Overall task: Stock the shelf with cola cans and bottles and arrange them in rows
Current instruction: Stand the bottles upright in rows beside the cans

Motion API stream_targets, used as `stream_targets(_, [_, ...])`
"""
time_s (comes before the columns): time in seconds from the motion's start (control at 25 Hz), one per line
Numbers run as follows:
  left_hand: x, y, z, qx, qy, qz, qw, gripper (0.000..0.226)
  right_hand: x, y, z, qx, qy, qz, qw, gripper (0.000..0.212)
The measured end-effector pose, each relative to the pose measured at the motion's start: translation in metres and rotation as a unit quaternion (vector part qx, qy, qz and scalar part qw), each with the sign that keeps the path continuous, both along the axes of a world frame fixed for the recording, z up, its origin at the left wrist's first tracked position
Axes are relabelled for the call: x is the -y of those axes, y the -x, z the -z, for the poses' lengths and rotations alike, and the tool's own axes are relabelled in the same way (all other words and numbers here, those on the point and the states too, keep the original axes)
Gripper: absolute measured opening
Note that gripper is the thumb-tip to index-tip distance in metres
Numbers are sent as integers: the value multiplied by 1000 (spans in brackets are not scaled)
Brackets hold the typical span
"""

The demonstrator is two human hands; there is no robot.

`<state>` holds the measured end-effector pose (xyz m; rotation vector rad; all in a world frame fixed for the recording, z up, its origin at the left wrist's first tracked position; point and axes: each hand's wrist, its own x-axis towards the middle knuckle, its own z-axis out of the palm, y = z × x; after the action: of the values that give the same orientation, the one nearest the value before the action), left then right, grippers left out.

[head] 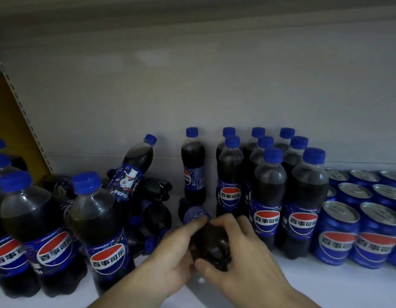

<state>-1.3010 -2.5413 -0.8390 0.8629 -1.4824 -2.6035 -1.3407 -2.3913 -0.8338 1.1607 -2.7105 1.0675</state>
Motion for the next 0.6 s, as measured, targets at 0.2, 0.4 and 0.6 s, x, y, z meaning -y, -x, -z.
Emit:
stream_targets(0.2, [12,-3,0,-151,64,-50,985,51,-7,-3,9,-59,-31,-87,994,72])
stream_targets(0.4, [13,3,2,-232,286,-25,929,67,-4,-3,16,-98,0,-94,991,41])
stream_targets(0.6, [28,12,12,-280,306,55,908,56,-5,5,3,-74,65,-64,993,30])
